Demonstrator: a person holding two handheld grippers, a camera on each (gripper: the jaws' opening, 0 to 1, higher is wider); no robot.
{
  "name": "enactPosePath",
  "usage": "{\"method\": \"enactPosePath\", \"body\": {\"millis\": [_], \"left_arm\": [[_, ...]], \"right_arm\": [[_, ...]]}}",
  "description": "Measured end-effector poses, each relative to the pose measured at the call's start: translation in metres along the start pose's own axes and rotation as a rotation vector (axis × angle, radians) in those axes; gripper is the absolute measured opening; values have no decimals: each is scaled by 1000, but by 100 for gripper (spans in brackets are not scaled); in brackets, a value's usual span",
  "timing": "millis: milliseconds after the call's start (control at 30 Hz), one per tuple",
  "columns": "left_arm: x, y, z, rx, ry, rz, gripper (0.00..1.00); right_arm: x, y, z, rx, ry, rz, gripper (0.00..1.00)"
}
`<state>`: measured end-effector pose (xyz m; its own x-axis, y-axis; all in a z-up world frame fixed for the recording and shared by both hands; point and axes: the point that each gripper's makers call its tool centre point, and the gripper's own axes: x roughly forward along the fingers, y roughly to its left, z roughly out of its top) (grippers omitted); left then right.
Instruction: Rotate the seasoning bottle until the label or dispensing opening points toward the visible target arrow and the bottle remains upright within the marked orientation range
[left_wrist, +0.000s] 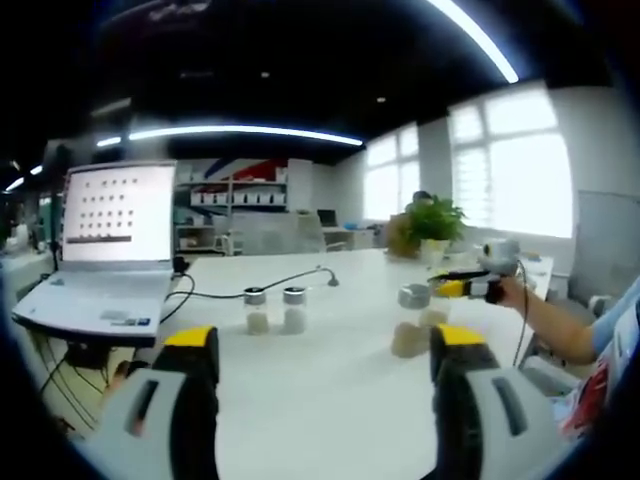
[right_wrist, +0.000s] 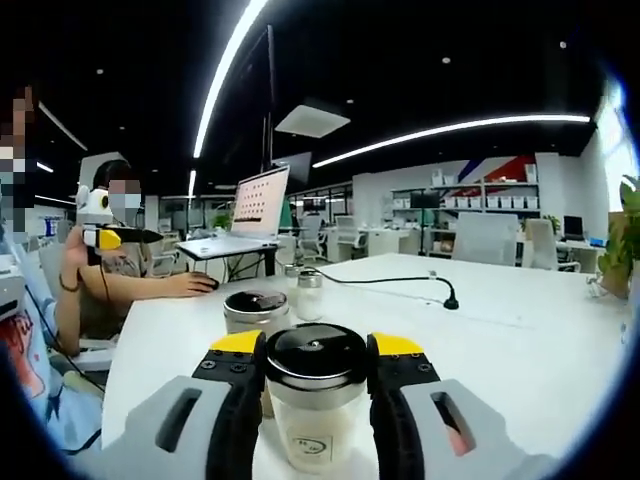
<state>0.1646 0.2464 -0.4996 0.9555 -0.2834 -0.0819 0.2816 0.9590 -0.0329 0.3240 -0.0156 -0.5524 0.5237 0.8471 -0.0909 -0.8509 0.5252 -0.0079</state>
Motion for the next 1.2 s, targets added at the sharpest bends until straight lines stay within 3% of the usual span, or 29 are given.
{"method": "enactPosePath", "body": {"millis": [567,833,1033,1200], "left_arm": [[2,0,-3,-4,12,-2,92],[-1,2,0,-6,5,5,92],[-3,5,1,-8,2,11,92],[-3,6,1,-10,2,12,92]], "right_arm": [[-2,-2,-1,-22,-1,-232,40],[-4,-6,-2,-16,19,-409,40],[-4,-8,-2,-12,6,-457,40],[-4,-13,-2,-11,16,-549,40]]}}
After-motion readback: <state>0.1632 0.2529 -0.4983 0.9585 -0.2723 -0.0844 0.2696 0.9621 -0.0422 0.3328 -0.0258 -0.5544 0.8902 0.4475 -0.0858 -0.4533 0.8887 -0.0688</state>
